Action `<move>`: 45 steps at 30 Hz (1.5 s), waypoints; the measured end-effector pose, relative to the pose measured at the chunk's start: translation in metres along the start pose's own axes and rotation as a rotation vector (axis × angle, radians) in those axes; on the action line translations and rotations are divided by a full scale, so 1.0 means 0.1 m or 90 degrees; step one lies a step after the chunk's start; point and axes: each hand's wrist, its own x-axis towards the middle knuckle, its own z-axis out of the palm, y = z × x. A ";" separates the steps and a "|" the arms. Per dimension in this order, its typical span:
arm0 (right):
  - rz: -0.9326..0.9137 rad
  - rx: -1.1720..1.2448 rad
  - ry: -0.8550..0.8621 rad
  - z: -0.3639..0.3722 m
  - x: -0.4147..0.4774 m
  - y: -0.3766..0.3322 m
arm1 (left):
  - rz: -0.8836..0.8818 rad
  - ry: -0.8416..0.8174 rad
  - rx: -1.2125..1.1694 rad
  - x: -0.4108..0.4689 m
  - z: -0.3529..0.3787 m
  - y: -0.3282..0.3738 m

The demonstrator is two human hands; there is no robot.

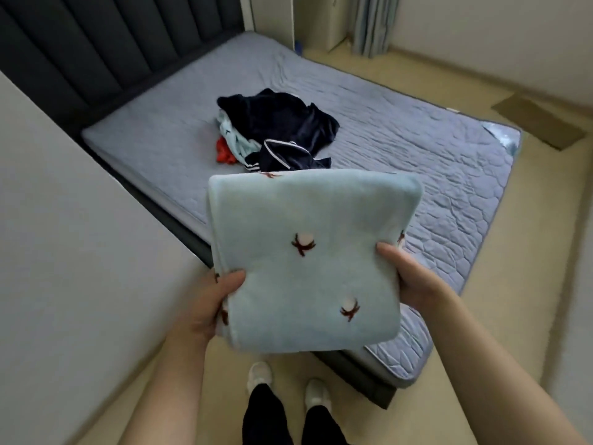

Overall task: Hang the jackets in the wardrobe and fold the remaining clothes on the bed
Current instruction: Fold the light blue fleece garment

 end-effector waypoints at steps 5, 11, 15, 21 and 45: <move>-0.033 -0.081 -0.016 0.36 0.24 -0.10 | 0.080 0.007 -0.012 -0.27 -0.12 0.36; -0.035 -0.102 -0.011 0.59 0.39 -0.15 | 0.086 0.017 -0.001 -0.27 -0.18 0.71; -0.049 -0.042 0.006 0.74 0.48 -0.16 | 0.186 0.108 -0.044 -0.30 -0.24 0.69; -0.030 -0.107 -0.082 1.35 0.49 -0.20 | 0.231 0.161 -0.119 -0.84 -0.73 0.58; 0.106 -0.210 -0.678 6.23 -1.35 2.62 | 0.441 0.705 -0.188 -6.09 -3.29 -0.23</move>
